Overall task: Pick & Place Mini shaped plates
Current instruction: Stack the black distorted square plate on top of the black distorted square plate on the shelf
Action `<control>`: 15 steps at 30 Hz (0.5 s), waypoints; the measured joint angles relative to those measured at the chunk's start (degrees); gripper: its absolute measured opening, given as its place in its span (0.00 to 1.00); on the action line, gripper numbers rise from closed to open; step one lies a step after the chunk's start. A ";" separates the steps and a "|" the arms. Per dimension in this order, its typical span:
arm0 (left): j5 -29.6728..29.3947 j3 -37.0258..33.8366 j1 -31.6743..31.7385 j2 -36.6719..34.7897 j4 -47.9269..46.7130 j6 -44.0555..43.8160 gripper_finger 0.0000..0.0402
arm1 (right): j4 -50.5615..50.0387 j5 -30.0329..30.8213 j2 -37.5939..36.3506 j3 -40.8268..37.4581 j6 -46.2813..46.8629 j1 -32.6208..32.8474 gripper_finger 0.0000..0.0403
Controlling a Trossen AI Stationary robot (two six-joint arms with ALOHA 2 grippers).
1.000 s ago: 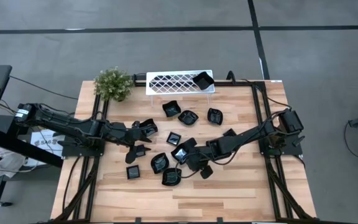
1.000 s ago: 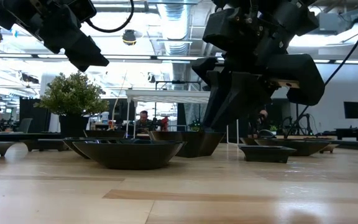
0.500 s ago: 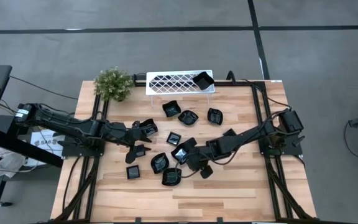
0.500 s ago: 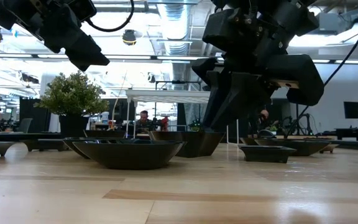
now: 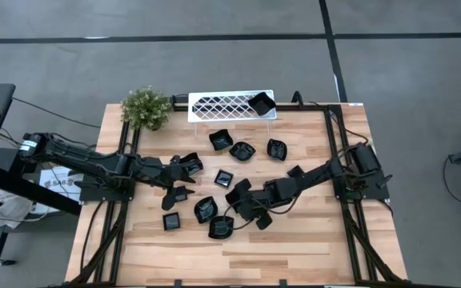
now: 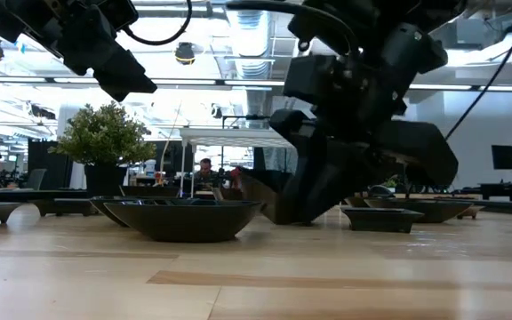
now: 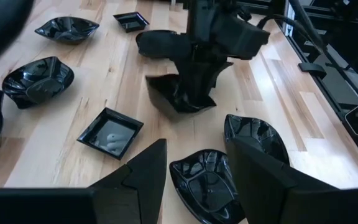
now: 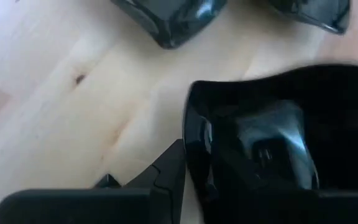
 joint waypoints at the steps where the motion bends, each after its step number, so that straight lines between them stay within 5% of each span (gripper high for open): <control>1: 0.01 0.00 -0.01 0.00 0.23 0.00 0.43 | -0.38 0.88 0.19 0.23 -0.01 0.01 0.18; 15: 0.01 0.00 0.01 0.02 0.69 0.00 0.43 | -0.70 3.85 0.27 0.71 -0.09 0.01 0.18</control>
